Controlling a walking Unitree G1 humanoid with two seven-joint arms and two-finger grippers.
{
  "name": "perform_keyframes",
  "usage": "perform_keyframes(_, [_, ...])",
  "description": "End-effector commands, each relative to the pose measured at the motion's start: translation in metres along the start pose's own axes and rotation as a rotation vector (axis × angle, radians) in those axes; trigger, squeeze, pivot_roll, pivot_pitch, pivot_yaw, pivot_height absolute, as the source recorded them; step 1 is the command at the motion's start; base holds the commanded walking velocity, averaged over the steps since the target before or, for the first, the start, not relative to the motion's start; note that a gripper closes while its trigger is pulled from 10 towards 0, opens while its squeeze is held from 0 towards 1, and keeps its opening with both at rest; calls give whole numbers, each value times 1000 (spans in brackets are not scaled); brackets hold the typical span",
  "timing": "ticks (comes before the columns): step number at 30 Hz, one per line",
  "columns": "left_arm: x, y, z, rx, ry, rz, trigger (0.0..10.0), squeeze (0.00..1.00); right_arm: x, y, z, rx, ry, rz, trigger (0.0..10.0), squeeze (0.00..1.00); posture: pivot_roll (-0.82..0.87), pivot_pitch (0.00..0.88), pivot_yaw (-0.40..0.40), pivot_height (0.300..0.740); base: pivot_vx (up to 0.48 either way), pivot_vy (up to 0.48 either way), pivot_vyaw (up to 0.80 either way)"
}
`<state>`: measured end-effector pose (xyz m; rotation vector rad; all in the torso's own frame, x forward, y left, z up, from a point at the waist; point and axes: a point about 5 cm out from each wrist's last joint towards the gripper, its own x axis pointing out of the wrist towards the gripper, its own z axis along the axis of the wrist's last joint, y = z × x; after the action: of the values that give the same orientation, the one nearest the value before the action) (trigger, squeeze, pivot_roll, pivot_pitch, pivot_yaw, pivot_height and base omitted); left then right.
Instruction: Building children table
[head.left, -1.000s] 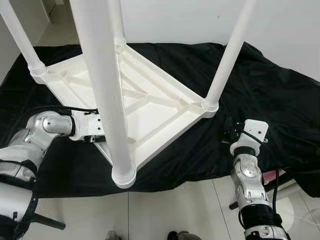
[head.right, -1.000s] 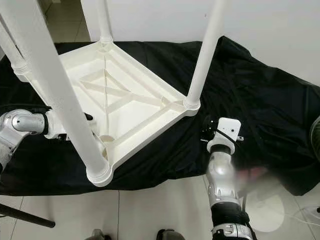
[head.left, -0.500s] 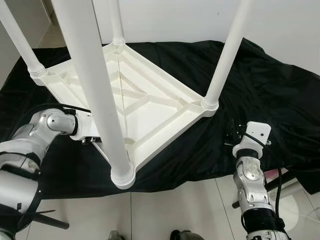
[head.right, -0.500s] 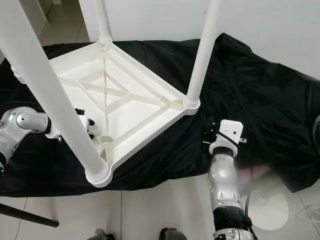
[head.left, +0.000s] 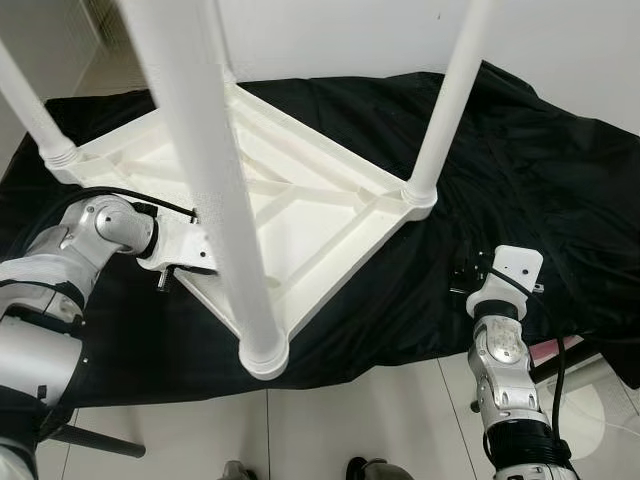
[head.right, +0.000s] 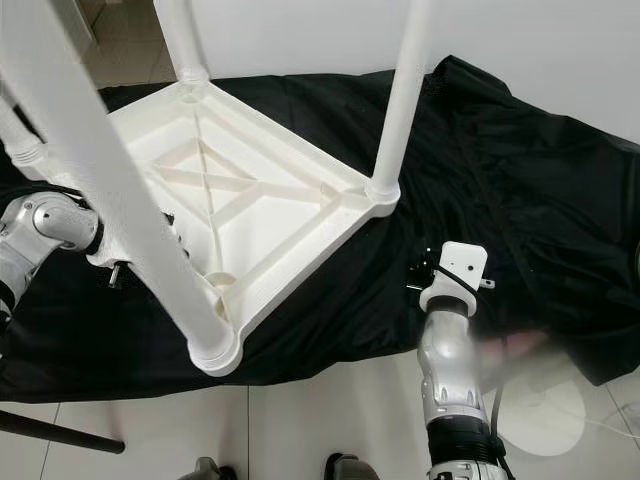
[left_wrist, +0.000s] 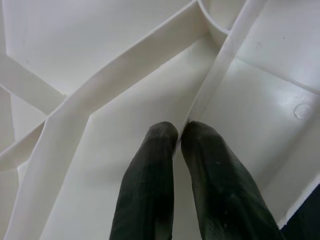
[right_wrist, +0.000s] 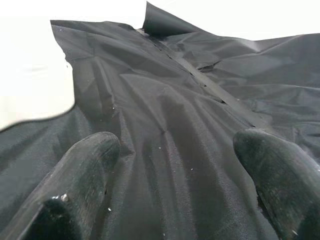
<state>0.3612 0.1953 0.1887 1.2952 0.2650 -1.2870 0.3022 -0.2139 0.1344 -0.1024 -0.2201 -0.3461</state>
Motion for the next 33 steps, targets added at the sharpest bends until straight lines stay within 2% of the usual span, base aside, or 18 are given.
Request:
perform_keyframes(1, [19,-31,-14,-103,19,-127,0,0,-4,0,-4,-6,23,-7,10000,0,-52,183,36,740,0,0,0])
perform_keyframes(8, [21,-29,-10,-115,-15,-122,0,0,-5,-1,-5,-6,28,-12,10000,0,-53,182,37,740,0,0,0])
perform_keyframes(15, [28,-13,7,-177,-150,-45,0,0,-3,0,-4,-3,27,-15,10000,0,-52,173,35,740,0,0,0])
perform_keyframes(22, [29,-11,10,-174,-171,-28,0,0,-2,1,-4,-2,26,-13,10000,0,-52,170,35,740,0,0,0])
perform_keyframes(23, [30,-11,11,-187,-186,-29,4392,0,-2,2,-4,-1,26,-13,10000,0,-52,169,33,740,0,0,0])
perform_keyframes(24, [31,-11,12,-199,-195,-32,10000,247,-2,2,-4,0,25,-13,10000,0,-53,168,33,740,0,0,0])
perform_keyframes(26, [31,-11,12,-199,-195,-32,10000,247,-2,2,-4,0,25,-13,10000,0,-53,168,33,740,0,0,0])
perform_keyframes(27, [32,-12,12,-206,-201,-34,10000,380,-1,2,-4,0,25,-13,10000,0,-53,166,32,740,0,0,0])
perform_keyframes(28, [32,-12,12,-206,-201,-34,10000,380,-1,2,-4,0,25,-13,10000,0,-53,166,32,740,0,0,0])
perform_keyframes(29, [33,-12,12,-223,-207,-33,10000,878,-1,2,-4,0,25,-13,10000,0,-52,164,32,740,0,0,0])
perform_keyframes(30, [34,-12,12,-241,-212,-33,10000,1000,-1,3,-4,0,25,-13,10000,0,-52,163,32,740,0,0,0])
perform_keyframes(33, [34,-12,12,-263,-224,-30,10000,1000,0,3,-4,1,25,-13,10000,0,-52,161,32,740,0,0,0])
